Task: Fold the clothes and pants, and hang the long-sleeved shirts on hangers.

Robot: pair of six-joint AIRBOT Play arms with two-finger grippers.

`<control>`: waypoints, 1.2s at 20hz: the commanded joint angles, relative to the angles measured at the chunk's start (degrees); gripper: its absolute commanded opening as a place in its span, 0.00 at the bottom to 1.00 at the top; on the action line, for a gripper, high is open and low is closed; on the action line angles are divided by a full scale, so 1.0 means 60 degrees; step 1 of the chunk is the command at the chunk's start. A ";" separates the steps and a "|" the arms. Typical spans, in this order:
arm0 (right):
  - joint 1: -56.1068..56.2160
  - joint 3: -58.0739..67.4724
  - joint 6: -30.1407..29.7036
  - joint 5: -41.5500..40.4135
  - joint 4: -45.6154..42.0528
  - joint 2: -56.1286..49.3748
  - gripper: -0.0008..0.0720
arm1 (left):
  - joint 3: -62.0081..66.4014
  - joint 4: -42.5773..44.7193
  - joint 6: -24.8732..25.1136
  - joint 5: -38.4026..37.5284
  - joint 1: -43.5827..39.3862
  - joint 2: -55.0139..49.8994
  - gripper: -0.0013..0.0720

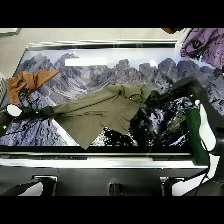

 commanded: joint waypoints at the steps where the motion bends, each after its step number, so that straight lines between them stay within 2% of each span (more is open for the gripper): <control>1: 0.0612 -0.0874 -0.0259 0.1195 0.0528 -0.0073 0.69 | -0.0004 0.0004 0.0000 -0.0015 -0.0007 -0.0007 0.04; 8: 0.1512 -0.0874 -0.0164 0.1927 0.0758 -0.0688 0.66 | -0.0004 0.0007 0.0004 -0.0015 -0.0007 -0.0011 0.04; 9: 0.1592 -0.0871 -0.0168 0.2200 0.0754 -0.0678 0.54 | -0.0004 0.0007 0.0004 -0.0015 -0.0007 -0.0011 0.04; 11: 0.1566 -0.0754 -0.0168 0.2401 0.0943 -0.0601 0.04 | 0.0004 0.0007 0.0007 -0.0015 -0.0004 -0.0004 0.04; 14: 0.1326 -0.0120 -0.0168 0.2401 0.0885 0.0073 0.05 | 0.0780 0.0011 0.0095 -0.0302 0.0160 -0.0004 0.04; 18: 0.0922 0.1647 0.0142 0.2189 0.0495 0.1818 0.05 | 0.3905 0.0040 0.0554 -0.1519 0.0408 0.0018 0.04; 21: 0.0710 0.3126 0.0619 0.2011 -0.0393 0.3570 0.05 | 0.7027 0.0248 0.0648 -0.2339 0.0408 0.0226 0.04; 24: 0.0583 0.4309 0.1333 0.1909 -0.1920 0.5537 0.05 | 0.9515 0.0557 0.0648 -0.3202 0.0408 0.0688 0.04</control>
